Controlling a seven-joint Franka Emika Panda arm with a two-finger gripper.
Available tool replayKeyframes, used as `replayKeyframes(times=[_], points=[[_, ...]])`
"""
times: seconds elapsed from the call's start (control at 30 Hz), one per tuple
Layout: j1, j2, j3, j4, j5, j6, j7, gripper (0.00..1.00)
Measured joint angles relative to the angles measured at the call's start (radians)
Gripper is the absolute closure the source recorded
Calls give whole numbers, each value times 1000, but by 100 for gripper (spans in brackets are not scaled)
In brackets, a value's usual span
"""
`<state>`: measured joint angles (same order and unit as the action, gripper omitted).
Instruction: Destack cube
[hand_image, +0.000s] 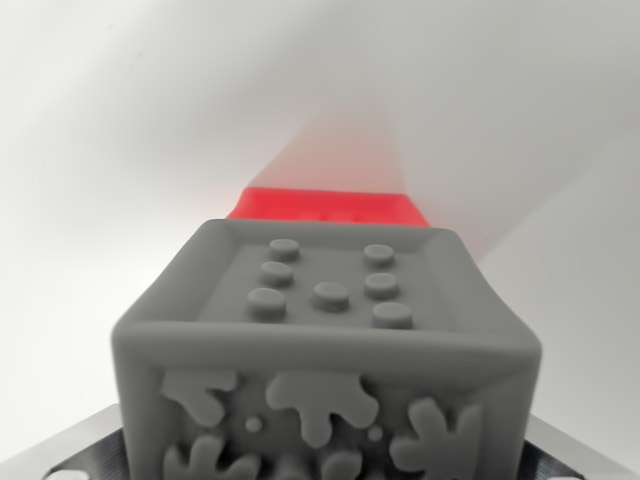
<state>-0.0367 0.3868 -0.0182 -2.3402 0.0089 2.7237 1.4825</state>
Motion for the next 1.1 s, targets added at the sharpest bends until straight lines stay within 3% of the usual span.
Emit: replayKeyframes(times=[0.5, 1.1], points=[[0, -8, 0, 0, 0, -6, 0, 100], [0, -80, 0, -8, 0, -68, 0, 100]])
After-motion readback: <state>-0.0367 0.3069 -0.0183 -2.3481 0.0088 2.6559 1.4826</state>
